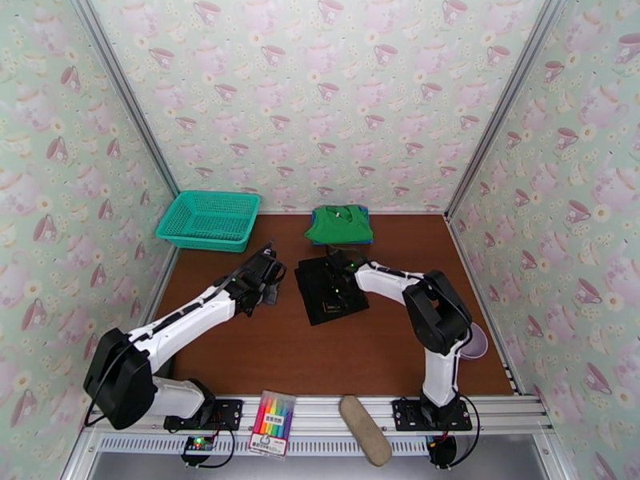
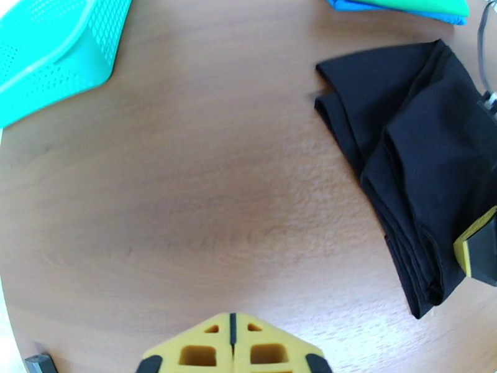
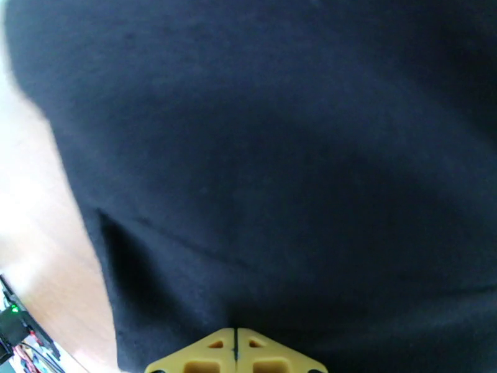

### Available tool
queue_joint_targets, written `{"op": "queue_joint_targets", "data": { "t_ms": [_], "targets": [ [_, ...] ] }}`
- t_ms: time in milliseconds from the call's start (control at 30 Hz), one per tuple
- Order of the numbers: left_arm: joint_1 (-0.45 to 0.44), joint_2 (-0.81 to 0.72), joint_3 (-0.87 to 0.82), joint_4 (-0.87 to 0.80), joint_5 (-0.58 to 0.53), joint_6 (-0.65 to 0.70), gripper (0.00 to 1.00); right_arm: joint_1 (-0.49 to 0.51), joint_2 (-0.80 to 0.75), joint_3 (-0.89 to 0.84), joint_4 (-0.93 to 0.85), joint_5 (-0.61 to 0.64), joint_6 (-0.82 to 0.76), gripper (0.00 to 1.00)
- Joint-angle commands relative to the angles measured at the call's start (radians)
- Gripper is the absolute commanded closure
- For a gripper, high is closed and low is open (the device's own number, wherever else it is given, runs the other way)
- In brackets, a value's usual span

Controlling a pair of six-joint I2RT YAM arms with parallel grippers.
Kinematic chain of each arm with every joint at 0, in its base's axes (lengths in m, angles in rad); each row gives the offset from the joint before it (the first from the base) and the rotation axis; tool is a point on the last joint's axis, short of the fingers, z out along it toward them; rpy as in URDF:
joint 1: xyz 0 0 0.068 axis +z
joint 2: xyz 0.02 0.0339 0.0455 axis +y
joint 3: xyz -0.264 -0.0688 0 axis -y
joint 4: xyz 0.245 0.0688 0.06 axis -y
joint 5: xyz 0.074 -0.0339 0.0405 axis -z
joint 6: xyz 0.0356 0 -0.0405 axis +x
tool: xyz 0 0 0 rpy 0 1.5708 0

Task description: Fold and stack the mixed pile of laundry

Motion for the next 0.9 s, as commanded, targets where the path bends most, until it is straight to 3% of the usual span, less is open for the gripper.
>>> {"op": "queue_joint_targets", "data": {
  "t_ms": [0,200,333,533,700,867],
  "targets": [
    [-0.014,-0.027,-0.009,-0.014,0.020,-0.039,0.99,0.014,-0.022,-0.081,0.086,-0.005,0.056,1.00],
    [-0.085,-0.004,0.000,0.000,0.053,-0.113,0.97,0.014,-0.106,-0.061,0.037,0.044,0.038,0.98],
    [-0.093,0.088,-0.010,0.093,0.138,-0.183,0.98,-0.041,-0.228,-0.016,-0.064,0.114,-0.009,0.71],
    [-0.057,0.354,0.120,0.199,0.208,-0.190,1.00,-0.215,-0.274,-0.029,-0.088,0.084,-0.091,0.44],
    [-0.040,0.552,0.275,0.198,0.213,-0.160,1.00,-0.275,-0.184,-0.071,0.015,0.036,-0.094,0.43],
    [-0.029,0.691,0.398,0.192,0.242,-0.114,1.00,-0.276,-0.124,-0.179,0.169,-0.010,-0.010,0.58]
  ]
}}
